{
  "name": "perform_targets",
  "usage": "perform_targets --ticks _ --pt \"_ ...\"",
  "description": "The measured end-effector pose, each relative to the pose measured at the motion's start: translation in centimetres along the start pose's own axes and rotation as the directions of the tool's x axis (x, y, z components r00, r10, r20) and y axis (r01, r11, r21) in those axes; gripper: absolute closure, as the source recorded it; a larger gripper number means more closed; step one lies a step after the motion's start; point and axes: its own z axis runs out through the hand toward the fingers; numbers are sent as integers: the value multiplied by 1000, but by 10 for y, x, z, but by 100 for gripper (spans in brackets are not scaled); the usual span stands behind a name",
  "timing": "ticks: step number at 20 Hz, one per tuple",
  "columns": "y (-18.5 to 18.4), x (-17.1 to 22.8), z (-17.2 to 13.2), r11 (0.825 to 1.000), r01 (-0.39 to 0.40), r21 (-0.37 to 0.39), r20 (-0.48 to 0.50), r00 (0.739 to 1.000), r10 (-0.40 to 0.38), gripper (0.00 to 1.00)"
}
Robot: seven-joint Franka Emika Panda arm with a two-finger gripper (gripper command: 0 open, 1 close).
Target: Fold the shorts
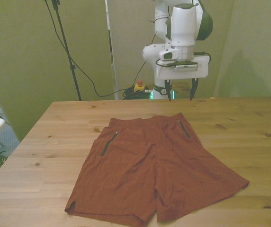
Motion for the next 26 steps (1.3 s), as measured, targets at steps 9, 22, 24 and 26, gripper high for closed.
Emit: perform_targets --ticks 9,22,24,26 --pt "-33 -21 21 991 61 -117 -167 983 -80 0" --pt "-60 -76 81 861 32 -507 -457 838 -300 0" --pt "-66 -75 86 862 45 -504 -444 843 -304 0" --pt "-71 -79 87 866 59 -496 -440 843 -309 0"
